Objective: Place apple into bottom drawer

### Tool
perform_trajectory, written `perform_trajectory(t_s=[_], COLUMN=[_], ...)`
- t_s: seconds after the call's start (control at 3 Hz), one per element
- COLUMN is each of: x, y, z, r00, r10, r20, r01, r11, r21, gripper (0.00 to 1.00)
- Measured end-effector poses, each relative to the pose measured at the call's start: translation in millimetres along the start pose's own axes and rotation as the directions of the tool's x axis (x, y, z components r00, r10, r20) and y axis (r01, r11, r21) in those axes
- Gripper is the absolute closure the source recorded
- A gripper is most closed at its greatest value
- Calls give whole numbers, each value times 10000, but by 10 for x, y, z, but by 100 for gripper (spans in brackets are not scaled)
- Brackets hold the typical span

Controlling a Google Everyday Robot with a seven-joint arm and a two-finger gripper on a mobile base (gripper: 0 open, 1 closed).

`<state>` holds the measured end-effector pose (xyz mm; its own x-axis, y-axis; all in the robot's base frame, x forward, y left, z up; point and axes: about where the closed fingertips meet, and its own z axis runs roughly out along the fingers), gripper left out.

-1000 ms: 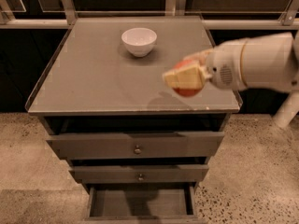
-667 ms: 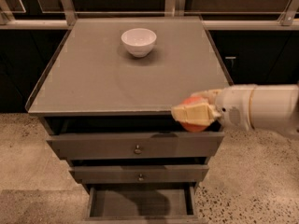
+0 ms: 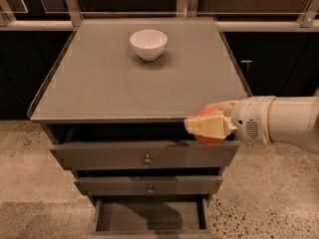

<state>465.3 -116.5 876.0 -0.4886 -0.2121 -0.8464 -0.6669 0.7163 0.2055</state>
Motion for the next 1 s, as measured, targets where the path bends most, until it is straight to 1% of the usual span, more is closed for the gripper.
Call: perform_trajectory(t_s=[0.33,0.67,1.0], x=[363,1070,1664], y=[-75,-138,-186], z=[159,525,880], r00=[9937,9661,9413], r10=[1092,2483,3210], r20=[263,710,1040], r01=[-1091,-2471,-3199], r11=[9940,9686,9470], r21=[-57,-259,-273], gripper=[100,100,100])
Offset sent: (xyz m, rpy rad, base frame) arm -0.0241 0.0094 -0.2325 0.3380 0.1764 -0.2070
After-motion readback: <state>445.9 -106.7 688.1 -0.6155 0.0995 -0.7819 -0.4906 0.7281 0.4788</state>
